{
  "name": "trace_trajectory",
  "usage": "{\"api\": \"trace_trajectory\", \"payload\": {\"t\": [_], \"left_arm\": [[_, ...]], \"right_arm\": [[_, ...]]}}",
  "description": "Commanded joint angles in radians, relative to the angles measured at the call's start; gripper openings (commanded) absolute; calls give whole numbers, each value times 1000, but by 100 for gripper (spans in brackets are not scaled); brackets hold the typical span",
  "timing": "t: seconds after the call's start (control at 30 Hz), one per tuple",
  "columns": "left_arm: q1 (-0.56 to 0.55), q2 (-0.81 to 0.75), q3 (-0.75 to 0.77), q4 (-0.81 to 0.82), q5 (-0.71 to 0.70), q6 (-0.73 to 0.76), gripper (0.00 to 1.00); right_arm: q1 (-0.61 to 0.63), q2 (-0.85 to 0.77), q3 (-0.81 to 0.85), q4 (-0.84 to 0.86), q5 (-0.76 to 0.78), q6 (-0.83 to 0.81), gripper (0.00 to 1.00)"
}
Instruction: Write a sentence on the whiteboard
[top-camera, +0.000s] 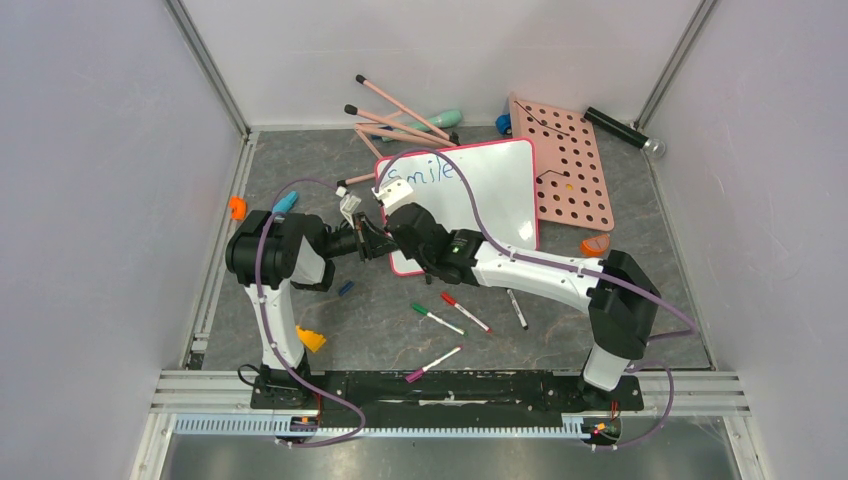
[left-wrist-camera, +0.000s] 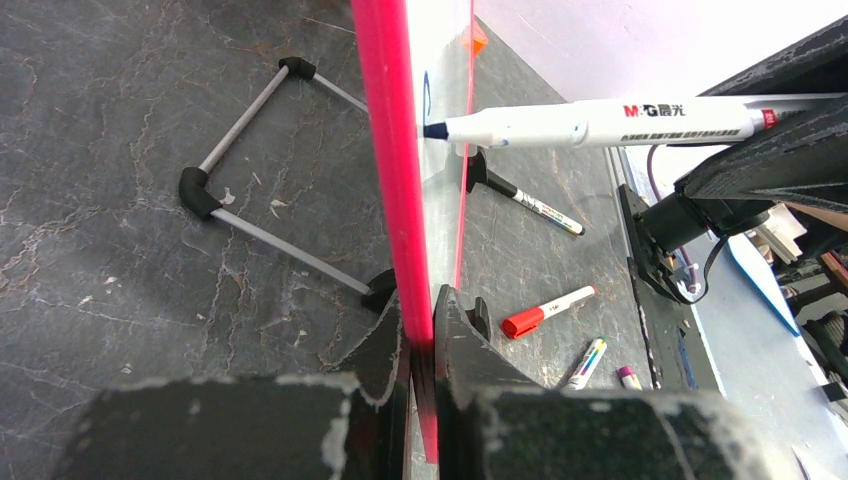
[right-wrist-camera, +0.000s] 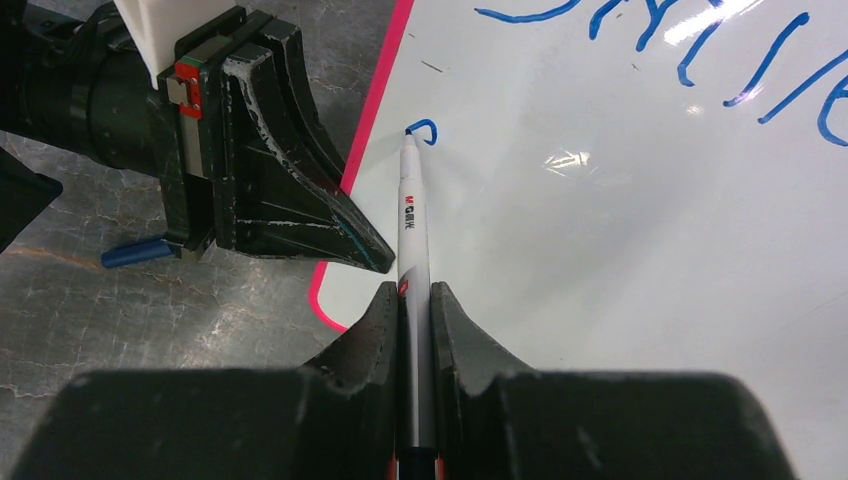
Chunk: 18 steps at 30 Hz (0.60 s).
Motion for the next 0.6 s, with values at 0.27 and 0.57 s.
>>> {"api": "trace_trajectory", "payload": {"t": [0.27,0.57], "left_arm": [[7,54,-7,43,-58,260,3],[7,53,-9,43,-56,262,3]], "right_arm": [[-3,-42,-64,-15,40,4,0],[-3,-21,-43,8,-32,-2,0]]}}
